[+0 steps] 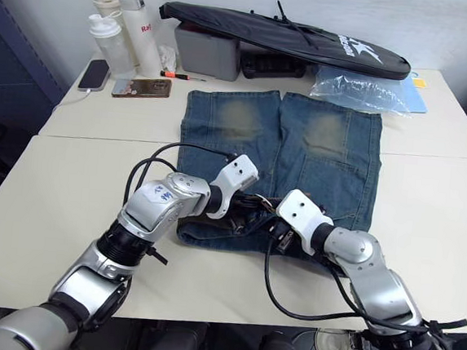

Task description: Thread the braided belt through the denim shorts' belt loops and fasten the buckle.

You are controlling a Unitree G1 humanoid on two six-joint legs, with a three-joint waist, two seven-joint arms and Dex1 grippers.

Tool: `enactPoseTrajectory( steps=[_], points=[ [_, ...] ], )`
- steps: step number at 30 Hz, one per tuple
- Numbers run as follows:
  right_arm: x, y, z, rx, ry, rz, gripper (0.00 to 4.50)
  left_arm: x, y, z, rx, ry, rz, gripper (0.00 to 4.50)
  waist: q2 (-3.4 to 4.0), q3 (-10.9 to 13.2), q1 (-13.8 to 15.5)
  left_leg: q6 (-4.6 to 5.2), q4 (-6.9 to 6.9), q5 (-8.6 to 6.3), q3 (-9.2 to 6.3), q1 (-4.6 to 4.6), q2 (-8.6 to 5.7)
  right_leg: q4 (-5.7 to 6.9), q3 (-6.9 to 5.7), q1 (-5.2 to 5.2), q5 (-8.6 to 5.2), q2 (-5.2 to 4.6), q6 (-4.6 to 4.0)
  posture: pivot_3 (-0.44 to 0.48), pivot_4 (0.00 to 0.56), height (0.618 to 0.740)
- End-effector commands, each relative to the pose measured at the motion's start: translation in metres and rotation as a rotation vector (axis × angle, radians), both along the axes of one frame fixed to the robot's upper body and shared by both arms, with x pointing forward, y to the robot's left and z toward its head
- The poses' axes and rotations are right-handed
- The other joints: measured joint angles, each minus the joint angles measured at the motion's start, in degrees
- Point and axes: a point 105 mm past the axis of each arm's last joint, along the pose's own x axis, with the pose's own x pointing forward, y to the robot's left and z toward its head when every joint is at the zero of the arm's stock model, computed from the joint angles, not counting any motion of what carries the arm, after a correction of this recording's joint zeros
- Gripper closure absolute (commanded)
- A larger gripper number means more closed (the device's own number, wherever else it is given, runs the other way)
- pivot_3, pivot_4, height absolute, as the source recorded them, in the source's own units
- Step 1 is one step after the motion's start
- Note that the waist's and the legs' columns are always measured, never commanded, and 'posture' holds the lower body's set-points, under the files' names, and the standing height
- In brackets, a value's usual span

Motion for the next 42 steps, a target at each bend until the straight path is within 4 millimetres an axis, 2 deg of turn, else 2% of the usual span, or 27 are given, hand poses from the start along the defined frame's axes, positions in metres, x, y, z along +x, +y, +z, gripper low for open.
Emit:
enactPoseTrajectory(
  steps=[1, 6, 7, 13, 17, 23, 27, 31, 32, 33, 34, 40, 42],
  points=[
    [-0.018, 0.014, 0.008, 0.036, 0.023, 0.126, 2.67, -0.005, -0.014, 0.016, -0.035, -0.062, -0.063, 4.50, 0.00, 0.00, 0.01, 0.00, 0.01, 0.00, -0.01, 0.00, 0.01, -0.01, -0.02, 0.01, 0.00, 0.00, 0.00, 0.000, 0.150, 0.740],
    [-0.028, 0.004, 0.023, 0.040, 0.064, 0.148, 0.21, -0.005, -0.013, 0.014, -0.030, -0.060, -0.067, 4.50, 0.00, 0.00, 0.06, 0.00, 0.07, -0.02, 0.00, -0.01, 0.01, -0.02, -0.02, 0.03, 0.00, 0.00, 0.00, 0.000, 0.150, 0.740],
    [-0.030, 0.000, 0.030, 0.043, 0.075, 0.152, 0.05, -0.005, -0.013, 0.014, -0.030, -0.060, -0.068, 4.50, -0.01, 0.00, 0.07, 0.00, 0.07, -0.03, 0.00, -0.02, 0.01, -0.02, -0.02, 0.03, 0.00, 0.00, 0.00, 0.000, 0.150, 0.740],
    [-0.026, -0.021, 0.062, -0.013, 0.011, 0.129, 0.05, -0.005, -0.013, 0.014, -0.026, -0.060, -0.076, 4.50, -0.01, 0.01, 0.23, 0.11, 0.32, -0.15, 0.00, -0.11, 0.01, -0.06, -0.06, 0.09, 0.00, 0.00, 0.01, 0.000, 0.150, 0.740],
    [-0.003, -0.043, 0.079, -0.092, -0.115, 0.024, 0.05, -0.005, -0.014, 0.014, -0.026, -0.062, -0.075, 4.50, -0.02, 0.01, 0.22, 0.14, 0.36, -0.21, 0.02, -0.13, 0.02, -0.10, -0.05, 0.09, 0.00, 0.00, 0.01, 0.000, 0.150, 0.740],
    [0.024, -0.063, 0.071, -0.297, -0.257, -0.028, 0.05, -0.005, -0.014, 0.015, -0.029, -0.064, -0.073, 4.50, -0.01, 0.01, 0.15, 0.15, 0.37, -0.22, 0.21, -0.14, 0.02, -0.11, -0.03, 0.08, 0.00, 0.00, 0.01, 0.000, 0.150, 0.740],
    [0.034, -0.062, 0.058, -0.367, -0.307, 0.019, 0.05, -0.004, -0.013, 0.019, -0.037, -0.068, -0.066, 4.50, 0.00, 0.00, 0.05, 0.15, 0.36, -0.22, 0.49, -0.14, 0.04, -0.09, -0.02, 0.07, 0.01, 0.01, 0.01, 0.000, 0.150, 0.740],
    [0.042, -0.058, 0.058, -0.401, -0.381, 0.043, 0.05, -0.004, -0.014, 0.020, -0.055, -0.051, -0.060, 4.50, 0.00, 0.00, 0.07, 0.15, 0.39, -0.22, 0.52, -0.14, 0.07, -0.10, -0.02, 0.08, 0.01, 0.02, 0.02, 0.000, 0.150, 0.740],
    [0.044, -0.055, 0.057, -0.413, -0.403, 0.060, 0.57, -0.005, -0.014, 0.019, -0.057, -0.049, -0.059, 4.50, -0.01, 0.00, 0.07, 0.15, 0.39, -0.22, 0.52, -0.14, 0.07, -0.09, -0.02, 0.08, 0.01, 0.02, 0.02, 0.000, 0.150, 0.740],
    [0.045, -0.053, 0.057, -0.420, -0.417, 0.073, 0.82, -0.005, -0.014, 0.019, -0.057, -0.049, -0.059, 4.50, 0.00, 0.00, 0.06, 0.15, 0.41, -0.22, 0.52, -0.14, 0.07, -0.10, -0.02, 0.08, 0.01, 0.03, 0.02, 0.000, 0.150, 0.740],
    [0.044, -0.050, 0.053, -0.428, -0.416, 0.096, 1.28, -0.005, -0.015, 0.020, -0.060, -0.048, -0.059, 4.50, 0.00, 0.00, 0.10, 0.14, 0.42, -0.22, 0.53, -0.14, 0.07, -0.09, 0.00, 0.08, 0.01, 0.03, 0.02, 0.000, 0.150, 0.740],
    [0.038, -0.044, 0.054, -0.411, -0.435, 0.155, 4.38, -0.003, -0.011, 0.022, -0.059, -0.040, -0.046, 4.50, 0.00, 0.00, 0.08, 0.13, 0.43, -0.23, 0.53, -0.14, 0.09, -0.09, -0.01, 0.08, 0.01, 0.04, 0.02, 0.000, 0.150, 0.740],
    [0.037, -0.048, 0.057, -0.421, -0.444, 0.151, 4.45, 0.000, -0.006, 0.026, -0.091, -0.016, -0.022, 4.50, 0.01, 0.00, 0.07, 0.11, 0.44, -0.24, 0.53, -0.14, 0.12, -0.09, 0.00, 0.09, 0.01, 0.07, 0.02, 0.000, 0.150, 0.740]
  ],
)
